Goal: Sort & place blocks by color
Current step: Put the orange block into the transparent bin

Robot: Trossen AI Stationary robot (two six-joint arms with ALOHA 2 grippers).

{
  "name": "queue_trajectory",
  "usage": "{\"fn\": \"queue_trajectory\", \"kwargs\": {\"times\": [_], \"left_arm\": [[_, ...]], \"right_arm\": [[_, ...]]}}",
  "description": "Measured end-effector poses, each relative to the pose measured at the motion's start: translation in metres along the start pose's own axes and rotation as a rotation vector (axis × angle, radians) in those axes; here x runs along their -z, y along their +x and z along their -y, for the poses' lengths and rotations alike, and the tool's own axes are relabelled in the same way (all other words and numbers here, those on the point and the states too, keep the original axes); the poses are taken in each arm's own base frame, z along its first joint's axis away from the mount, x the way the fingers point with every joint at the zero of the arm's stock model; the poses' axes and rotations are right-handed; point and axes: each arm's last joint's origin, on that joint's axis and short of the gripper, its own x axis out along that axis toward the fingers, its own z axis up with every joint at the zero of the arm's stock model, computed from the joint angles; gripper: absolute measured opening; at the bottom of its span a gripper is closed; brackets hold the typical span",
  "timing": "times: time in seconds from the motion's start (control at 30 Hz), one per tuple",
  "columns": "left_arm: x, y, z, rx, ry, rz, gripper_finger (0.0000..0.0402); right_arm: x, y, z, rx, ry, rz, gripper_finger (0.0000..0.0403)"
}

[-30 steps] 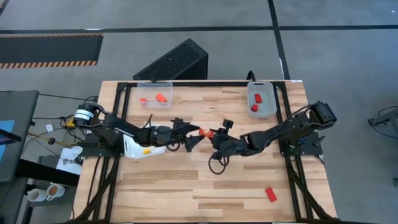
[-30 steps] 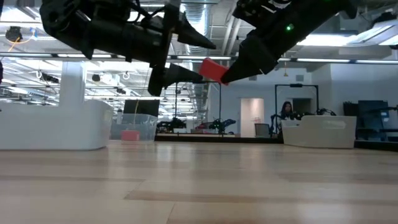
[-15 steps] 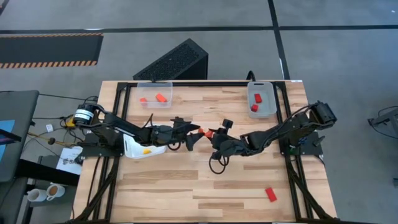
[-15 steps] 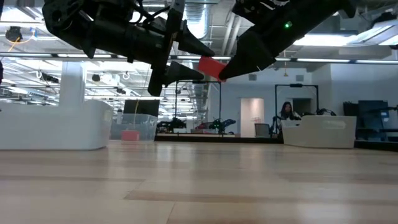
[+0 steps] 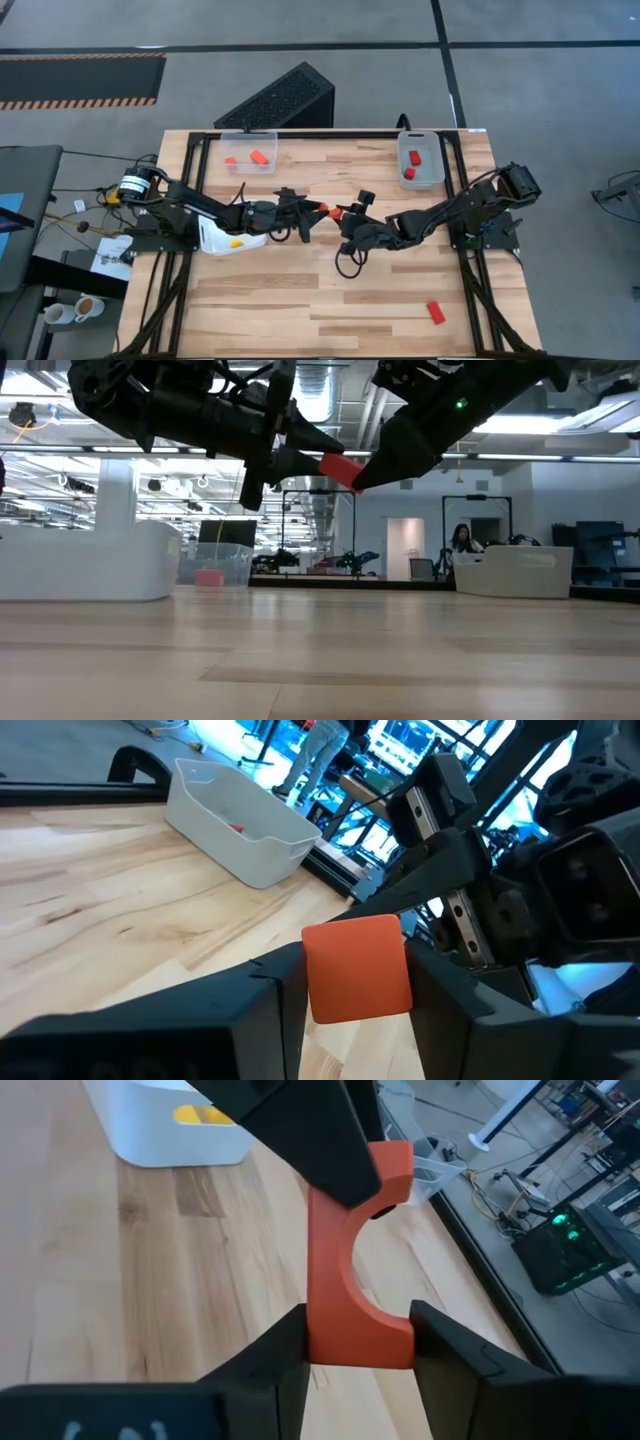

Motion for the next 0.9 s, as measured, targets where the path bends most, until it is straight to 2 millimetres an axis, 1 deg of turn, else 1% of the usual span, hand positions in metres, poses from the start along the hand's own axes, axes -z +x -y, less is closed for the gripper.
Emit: {"fn": "queue_trajectory", "kwargs": {"times": [0.13, 0.23, 0.33, 0.43, 0.5, 0.57, 0.63, 0.73, 0.83, 0.9], "left_arm": [[0.0, 0.0, 0.0, -0.003, 0.047, -0.006, 0.0114], [-0.002, 0.0, -0.003, -0.018, 0.084, -0.011, 0.0115], [-0.001, 0.0, -0.011, -0.074, 0.115, -0.042, 0.0105], [-0.007, -0.002, -0.019, -0.126, 0.142, -0.068, 0.0101], [-0.019, -0.007, -0.024, -0.167, 0.17, -0.083, 0.0103], [-0.035, -0.014, -0.03, -0.224, 0.193, -0.074, 0.0106], [-0.055, -0.026, -0.035, -0.298, 0.229, -0.05, 0.0108], [-0.081, -0.049, -0.046, -0.455, 0.287, -0.032, 0.0105], [-0.101, -0.074, -0.066, -0.65, 0.303, -0.039, 0.0103], [-0.108, -0.088, -0.082, -0.766, 0.276, -0.071, 0.0103]], "right_arm": [[0.0, 0.0, 0.0, -0.003, 0.001, -0.002, 0.0175], [0.0, 0.0, 0.0, -0.005, 0.009, -0.001, 0.0194], [0.001, -0.001, -0.001, -0.007, 0.006, -0.005, 0.022], [0.0, -0.005, 0.0, -0.007, -0.001, -0.005, 0.0242], [-0.002, -0.009, -0.001, 0.027, 0.001, 0.01, 0.0248], [-0.002, -0.016, -0.001, 0.072, -0.021, 0.006, 0.0248], [-0.004, -0.022, 0.0, 0.106, -0.022, 0.019, 0.0246], [-0.005, -0.031, 0.003, 0.119, -0.032, 0.02, 0.024], [-0.009, -0.036, 0.005, 0.115, -0.006, 0.038, 0.0234], [-0.01, -0.037, 0.007, 0.114, -0.005, 0.039, 0.023]]}}
